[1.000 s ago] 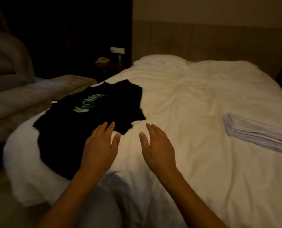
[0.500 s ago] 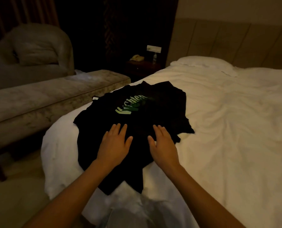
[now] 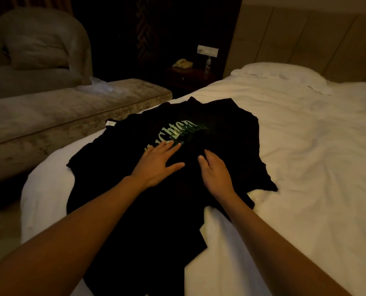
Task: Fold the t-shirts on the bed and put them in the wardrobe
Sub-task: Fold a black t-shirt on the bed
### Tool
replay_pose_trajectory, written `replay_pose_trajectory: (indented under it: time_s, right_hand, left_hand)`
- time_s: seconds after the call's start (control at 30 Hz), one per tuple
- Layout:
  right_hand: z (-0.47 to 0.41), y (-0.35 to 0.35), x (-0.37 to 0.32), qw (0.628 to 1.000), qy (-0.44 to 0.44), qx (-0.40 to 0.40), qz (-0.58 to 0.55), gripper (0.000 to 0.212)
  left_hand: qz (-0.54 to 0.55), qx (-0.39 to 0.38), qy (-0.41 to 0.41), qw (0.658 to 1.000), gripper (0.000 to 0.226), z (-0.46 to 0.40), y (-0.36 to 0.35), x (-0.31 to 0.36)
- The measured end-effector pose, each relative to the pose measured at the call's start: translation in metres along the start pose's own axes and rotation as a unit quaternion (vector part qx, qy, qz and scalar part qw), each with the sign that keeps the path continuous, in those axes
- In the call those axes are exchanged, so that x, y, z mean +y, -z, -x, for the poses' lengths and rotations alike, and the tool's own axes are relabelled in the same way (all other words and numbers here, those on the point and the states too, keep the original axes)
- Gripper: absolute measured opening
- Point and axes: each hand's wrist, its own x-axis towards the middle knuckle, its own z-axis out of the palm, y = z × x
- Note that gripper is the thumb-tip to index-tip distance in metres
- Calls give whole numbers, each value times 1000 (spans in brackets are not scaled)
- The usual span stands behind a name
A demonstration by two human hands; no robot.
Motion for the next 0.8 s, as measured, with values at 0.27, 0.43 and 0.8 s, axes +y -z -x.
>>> replay_pose_trajectory:
  time_s: [0.27,0.43,0.8]
  right_hand:
    - [14,2,-1,995,-40,24,-87,38]
    - [42,25,-29,924,-200,2,-327,39]
    - [117,80,-50,801,-307,4,-514,50]
  left_hand:
    - [7,43,-40,998,46,9,-5,0]
    - [81,53,-40,995,39,43,19,26]
    - [187,129,-99,969,83,137,36,144]
